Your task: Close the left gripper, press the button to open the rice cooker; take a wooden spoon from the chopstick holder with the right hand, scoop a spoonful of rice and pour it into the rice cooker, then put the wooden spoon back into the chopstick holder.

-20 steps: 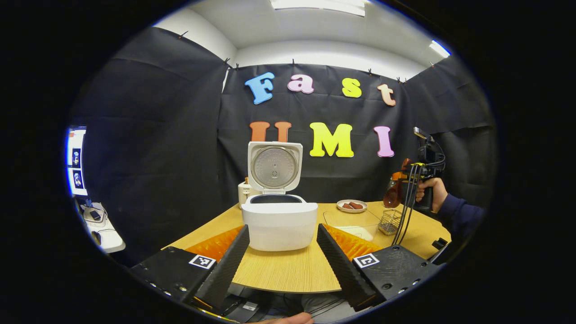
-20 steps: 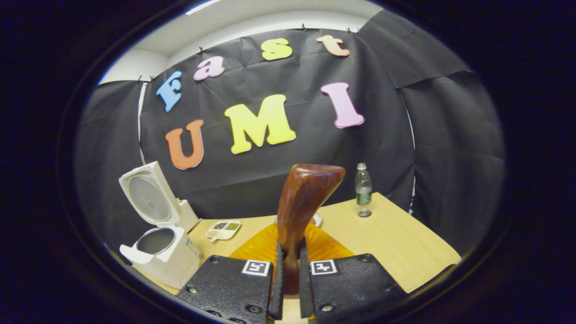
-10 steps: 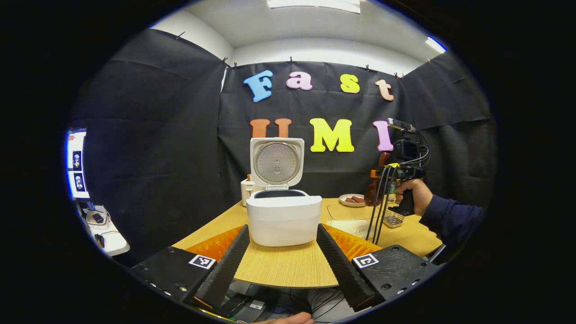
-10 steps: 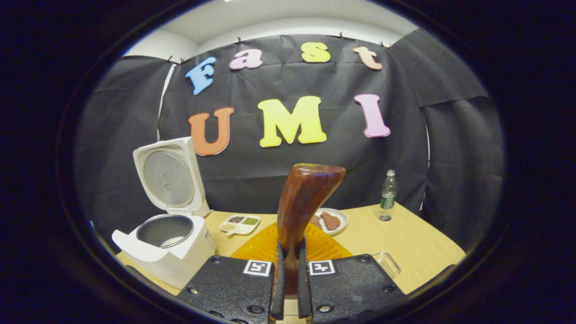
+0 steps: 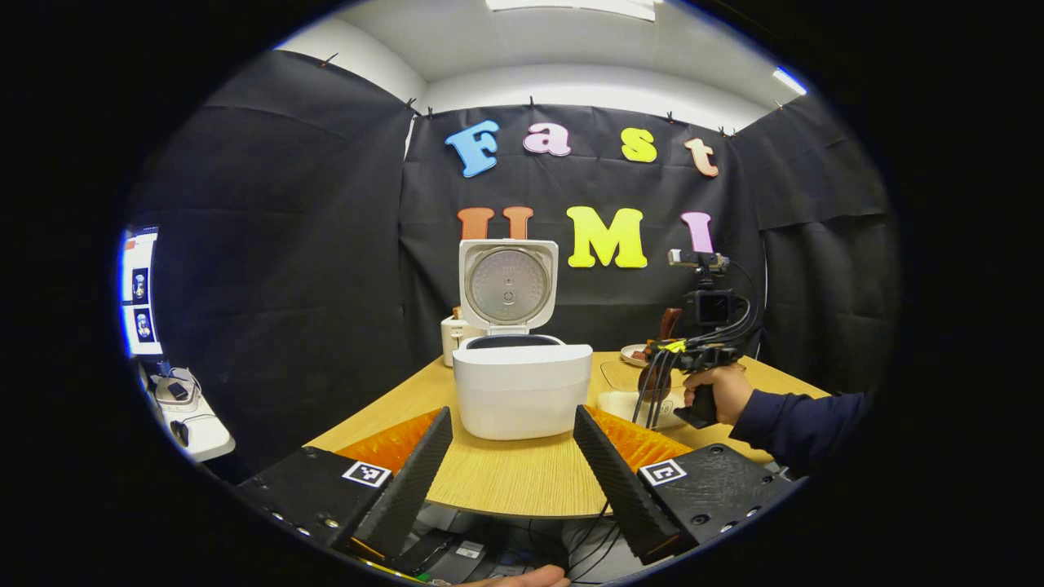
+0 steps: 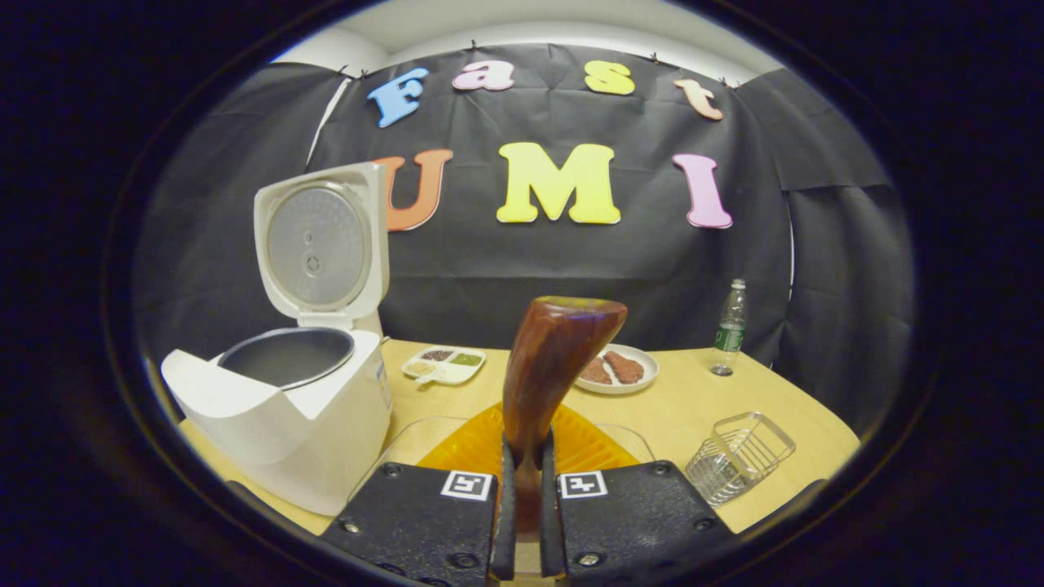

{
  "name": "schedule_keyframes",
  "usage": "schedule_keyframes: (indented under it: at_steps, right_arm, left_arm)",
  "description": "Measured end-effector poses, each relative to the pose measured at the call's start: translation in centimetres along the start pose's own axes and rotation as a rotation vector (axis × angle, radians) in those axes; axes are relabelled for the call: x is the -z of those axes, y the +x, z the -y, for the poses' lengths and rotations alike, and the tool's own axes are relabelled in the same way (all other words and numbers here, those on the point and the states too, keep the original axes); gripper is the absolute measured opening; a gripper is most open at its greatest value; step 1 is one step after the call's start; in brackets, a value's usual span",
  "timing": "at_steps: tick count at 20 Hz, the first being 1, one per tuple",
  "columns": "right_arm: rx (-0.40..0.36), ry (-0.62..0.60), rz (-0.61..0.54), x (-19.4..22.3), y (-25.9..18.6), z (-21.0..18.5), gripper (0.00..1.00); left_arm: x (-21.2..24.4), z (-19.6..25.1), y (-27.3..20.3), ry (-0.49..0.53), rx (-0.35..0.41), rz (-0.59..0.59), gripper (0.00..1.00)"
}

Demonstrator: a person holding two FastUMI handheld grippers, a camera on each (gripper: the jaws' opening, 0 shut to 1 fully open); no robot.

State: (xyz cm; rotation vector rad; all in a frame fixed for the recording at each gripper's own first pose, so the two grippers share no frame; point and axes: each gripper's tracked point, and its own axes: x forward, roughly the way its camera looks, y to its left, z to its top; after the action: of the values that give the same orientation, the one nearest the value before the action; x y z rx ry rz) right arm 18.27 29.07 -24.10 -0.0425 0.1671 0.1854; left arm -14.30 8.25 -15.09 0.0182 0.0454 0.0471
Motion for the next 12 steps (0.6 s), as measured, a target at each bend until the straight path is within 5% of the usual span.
schedule_keyframes:
  at_steps: [6,12]
  right_arm:
    - [0.047,-0.062,-0.03,2.3,1.5,-0.9,0.17]
    - [-0.124,0.009,-0.088,3.0,0.3,-5.3,0.17]
  left_arm:
    - [0.1,-0.3,-0.3,0.009,0.0,0.001,0.95]
    - [0.4,-0.5,0.0,0.014,0.003,-0.008,0.95]
